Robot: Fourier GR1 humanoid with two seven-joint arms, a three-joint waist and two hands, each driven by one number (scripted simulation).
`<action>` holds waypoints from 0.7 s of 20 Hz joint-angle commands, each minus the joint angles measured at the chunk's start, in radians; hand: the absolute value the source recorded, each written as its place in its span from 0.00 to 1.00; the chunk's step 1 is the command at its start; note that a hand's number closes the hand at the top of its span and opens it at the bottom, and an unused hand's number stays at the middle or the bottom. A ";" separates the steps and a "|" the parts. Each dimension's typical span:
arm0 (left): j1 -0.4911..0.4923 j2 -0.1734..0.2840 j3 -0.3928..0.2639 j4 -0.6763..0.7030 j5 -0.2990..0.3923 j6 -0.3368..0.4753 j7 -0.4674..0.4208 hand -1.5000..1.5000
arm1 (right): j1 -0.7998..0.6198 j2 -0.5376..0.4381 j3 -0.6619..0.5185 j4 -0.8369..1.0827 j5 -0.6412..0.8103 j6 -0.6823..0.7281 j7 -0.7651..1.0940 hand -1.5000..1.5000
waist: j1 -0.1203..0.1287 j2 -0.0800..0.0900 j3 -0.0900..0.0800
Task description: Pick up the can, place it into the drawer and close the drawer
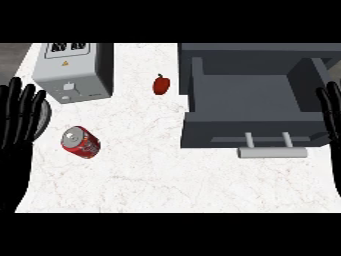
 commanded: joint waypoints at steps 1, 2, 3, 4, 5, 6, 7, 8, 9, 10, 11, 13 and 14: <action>-0.057 0.043 0.043 0.081 0.146 -0.107 -0.017 0.00 | 0.053 0.007 0.045 -0.045 0.032 0.006 0.020 0.00 | 0.004 -0.011 0.026; 0.001 0.073 0.015 0.088 0.236 -0.227 -0.092 0.00 | -0.028 0.019 0.031 0.007 0.028 -0.021 0.044 0.00 | 0.016 -0.007 0.024; -0.033 0.114 0.015 0.067 0.311 -0.298 -0.044 0.00 | 0.026 0.017 0.018 -0.010 -0.005 -0.002 0.023 0.00 | 0.001 -0.009 0.024; -0.062 0.147 -0.005 0.078 0.358 -0.369 -0.040 0.00 | -0.008 0.025 0.038 -0.022 -0.012 -0.005 0.058 0.00 | -0.005 -0.007 0.022; -0.057 0.155 -0.033 0.102 0.403 -0.435 -0.071 0.00 | 0.010 0.025 0.032 0.003 -0.039 0.015 0.028 0.00 | -0.017 -0.001 0.022; -0.045 0.177 -0.077 0.080 0.453 -0.514 -0.069 0.00 | 0.002 0.037 0.049 0.012 -0.028 0.006 0.035 0.00 | -0.008 -0.003 0.020; 0.031 0.271 -0.048 0.169 0.354 -0.500 0.049 0.00 | 0.080 0.063 -0.037 0.086 -0.010 -0.082 0.122 0.00 | -0.022 0.018 0.025; 0.020 0.321 -0.007 0.194 0.399 -0.555 0.038 0.00 | 0.095 0.065 -0.039 0.058 -0.006 -0.092 0.145 0.00 | -0.025 0.006 0.024; 0.008 0.361 0.020 0.221 0.462 -0.608 0.045 0.00 | 0.108 0.057 -0.046 0.060 -0.012 -0.086 0.157 0.00 | -0.022 0.002 0.024; -0.004 0.406 0.070 0.249 0.524 -0.658 0.035 0.00 | 0.117 0.070 -0.034 0.041 0.001 -0.103 0.189 0.00 | -0.012 -0.003 0.024; 0.022 0.457 0.108 0.262 0.597 -0.719 0.038 0.00 | 0.125 0.057 -0.050 0.037 0.009 -0.104 0.186 0.00 | 0.002 -0.007 0.025; 0.000 0.547 0.180 0.347 0.690 -0.817 0.024 0.00 | 0.136 0.032 -0.107 0.051 -0.045 -0.082 0.180 0.00 | 0.002 -0.007 0.026; -0.057 0.570 0.198 0.439 0.728 -0.852 0.019 0.00 | 0.147 0.049 -0.087 0.016 -0.047 -0.087 0.193 0.00 | -0.010 -0.007 0.026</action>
